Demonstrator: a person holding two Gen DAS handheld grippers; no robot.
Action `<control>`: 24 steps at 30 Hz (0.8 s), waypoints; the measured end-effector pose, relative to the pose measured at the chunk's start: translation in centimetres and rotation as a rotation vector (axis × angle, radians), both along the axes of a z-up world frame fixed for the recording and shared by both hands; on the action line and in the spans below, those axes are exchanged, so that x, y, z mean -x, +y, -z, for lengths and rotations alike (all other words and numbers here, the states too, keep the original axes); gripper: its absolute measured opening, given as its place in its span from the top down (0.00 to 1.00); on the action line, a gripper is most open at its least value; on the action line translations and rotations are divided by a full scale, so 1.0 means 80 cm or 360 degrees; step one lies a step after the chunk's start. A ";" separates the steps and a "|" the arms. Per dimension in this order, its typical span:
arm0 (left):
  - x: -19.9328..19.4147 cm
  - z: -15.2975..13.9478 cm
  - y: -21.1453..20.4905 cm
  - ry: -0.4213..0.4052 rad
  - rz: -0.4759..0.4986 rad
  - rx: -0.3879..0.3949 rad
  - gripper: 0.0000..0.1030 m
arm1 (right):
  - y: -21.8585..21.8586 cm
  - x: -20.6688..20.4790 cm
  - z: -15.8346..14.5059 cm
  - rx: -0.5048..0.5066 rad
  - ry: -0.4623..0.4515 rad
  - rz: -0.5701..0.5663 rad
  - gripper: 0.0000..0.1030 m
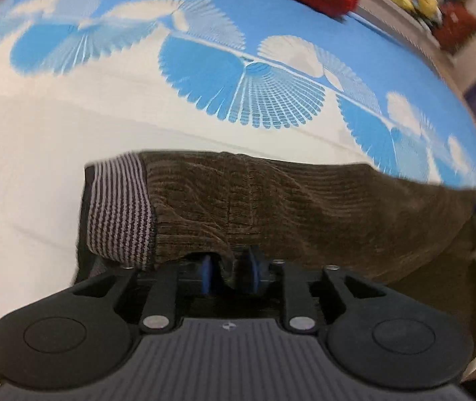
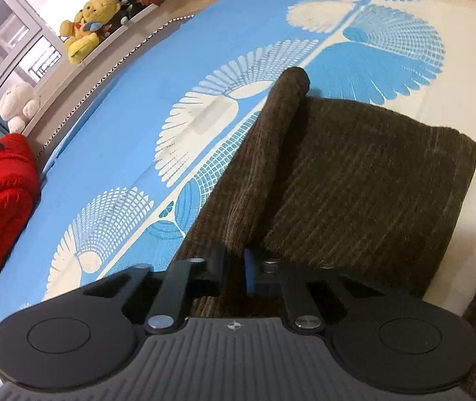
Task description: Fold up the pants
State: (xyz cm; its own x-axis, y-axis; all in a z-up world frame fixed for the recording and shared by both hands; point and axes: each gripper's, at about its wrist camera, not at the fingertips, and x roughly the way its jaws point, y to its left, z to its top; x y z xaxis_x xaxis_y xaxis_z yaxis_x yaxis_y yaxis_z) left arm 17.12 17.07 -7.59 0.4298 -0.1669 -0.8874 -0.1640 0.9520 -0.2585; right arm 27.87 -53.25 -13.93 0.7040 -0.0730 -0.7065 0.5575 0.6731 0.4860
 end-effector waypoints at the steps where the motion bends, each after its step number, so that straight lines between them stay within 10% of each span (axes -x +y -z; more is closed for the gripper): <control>1: -0.001 0.001 0.002 0.0017 -0.0024 0.0016 0.75 | 0.000 0.002 -0.003 0.0009 -0.0013 0.0012 0.92; 4: 0.000 0.003 0.002 0.0037 -0.0037 -0.0035 0.94 | -0.001 0.014 -0.023 0.0027 -0.0047 0.0045 0.92; 17: 0.082 -0.057 0.036 -0.0279 -0.0070 -0.0054 0.96 | -0.022 0.230 -0.142 0.0130 -0.0047 -0.0056 0.94; 24: 0.103 -0.012 0.051 0.0086 0.0092 -0.0134 0.95 | -0.042 0.355 -0.078 -0.0123 0.0436 -0.0124 0.94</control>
